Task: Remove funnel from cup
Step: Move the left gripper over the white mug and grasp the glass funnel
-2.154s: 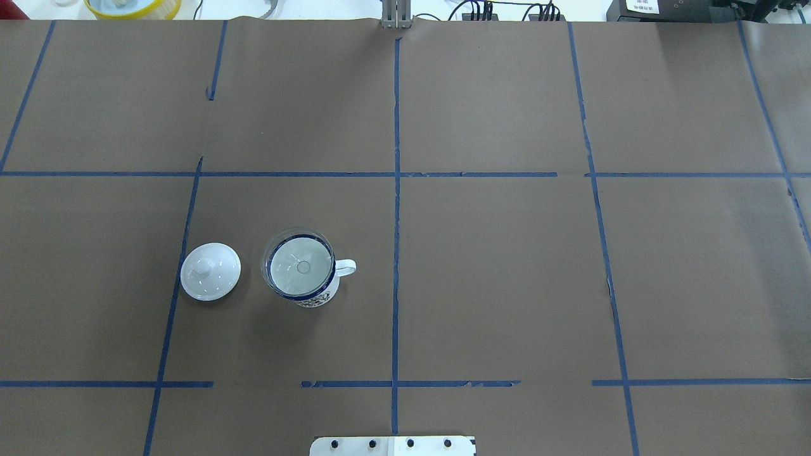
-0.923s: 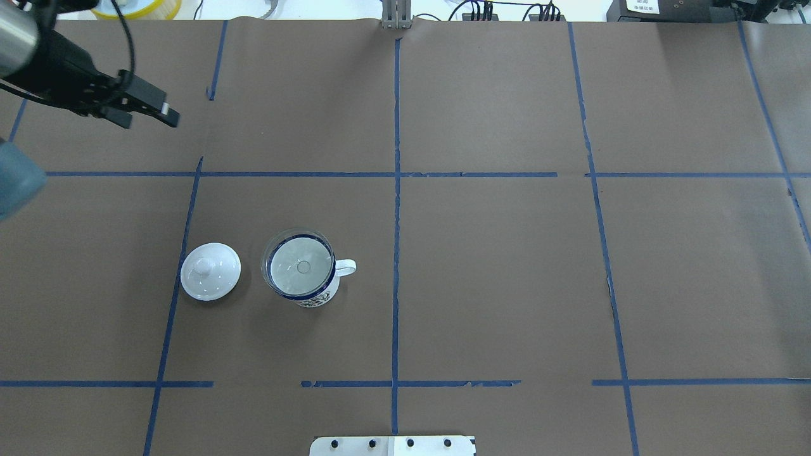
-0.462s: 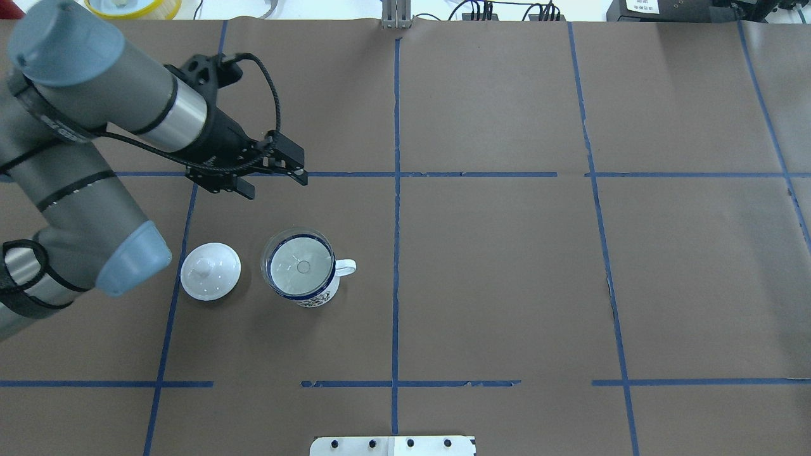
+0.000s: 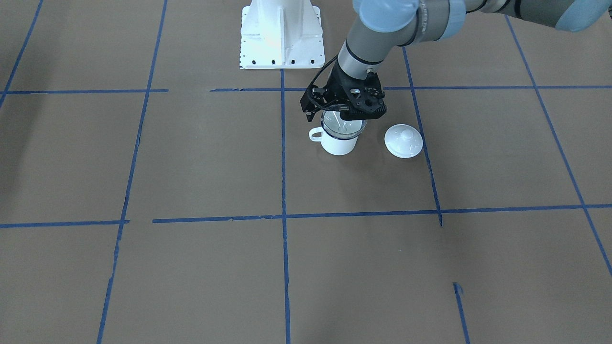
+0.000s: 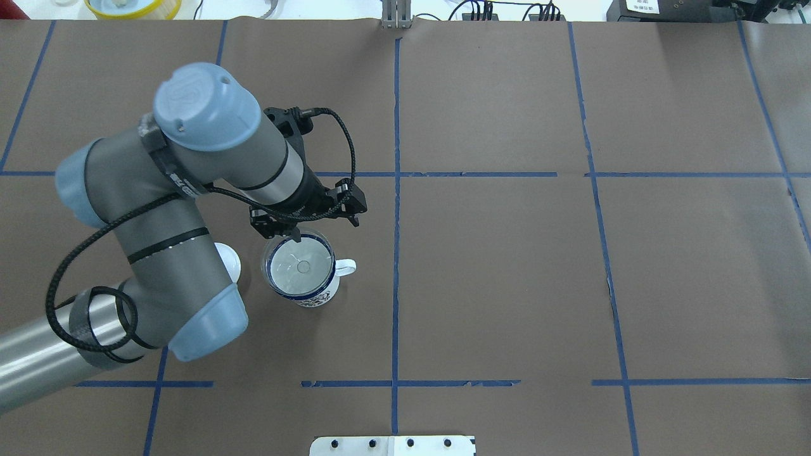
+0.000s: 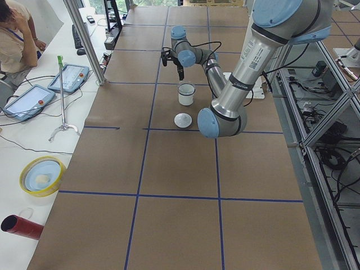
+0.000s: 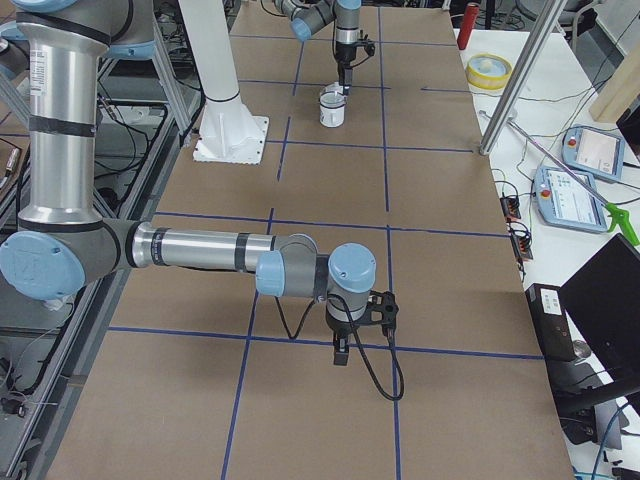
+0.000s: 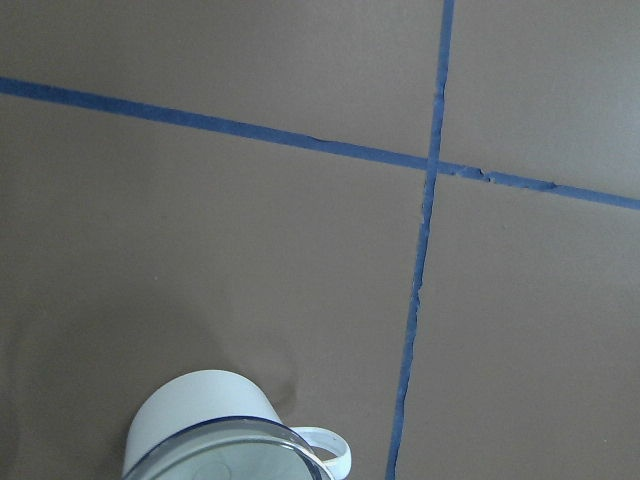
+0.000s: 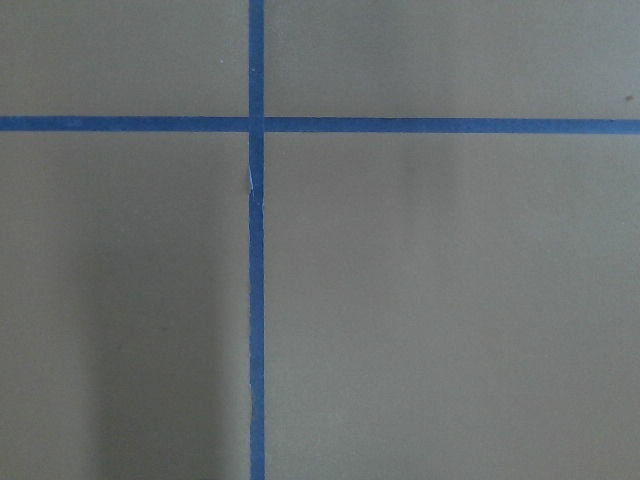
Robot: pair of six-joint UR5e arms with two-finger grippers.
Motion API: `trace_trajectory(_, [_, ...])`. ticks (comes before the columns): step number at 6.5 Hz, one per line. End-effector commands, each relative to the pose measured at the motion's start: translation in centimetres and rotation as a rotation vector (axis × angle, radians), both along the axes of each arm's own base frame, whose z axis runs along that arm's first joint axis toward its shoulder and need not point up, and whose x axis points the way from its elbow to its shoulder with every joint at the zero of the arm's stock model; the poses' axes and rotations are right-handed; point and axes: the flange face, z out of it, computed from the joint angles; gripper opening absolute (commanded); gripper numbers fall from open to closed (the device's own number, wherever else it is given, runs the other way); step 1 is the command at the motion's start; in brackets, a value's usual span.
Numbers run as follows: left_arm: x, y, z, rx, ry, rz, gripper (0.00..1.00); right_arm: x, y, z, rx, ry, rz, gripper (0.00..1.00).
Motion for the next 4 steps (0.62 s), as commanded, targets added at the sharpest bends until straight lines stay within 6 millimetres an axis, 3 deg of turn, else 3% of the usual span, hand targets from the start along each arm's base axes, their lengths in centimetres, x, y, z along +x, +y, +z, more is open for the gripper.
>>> trace_trajectory(1, [3.4, 2.4, 0.9, -0.004, -0.092, -0.022, 1.00, 0.0, 0.0, 0.0, 0.000, 0.000, 0.000, 1.00])
trace_trajectory(4, [5.1, 3.8, 1.8, 0.027, -0.126, -0.028, 0.97, 0.0, 0.0, 0.0, 0.000, 0.000, 0.000, 1.00])
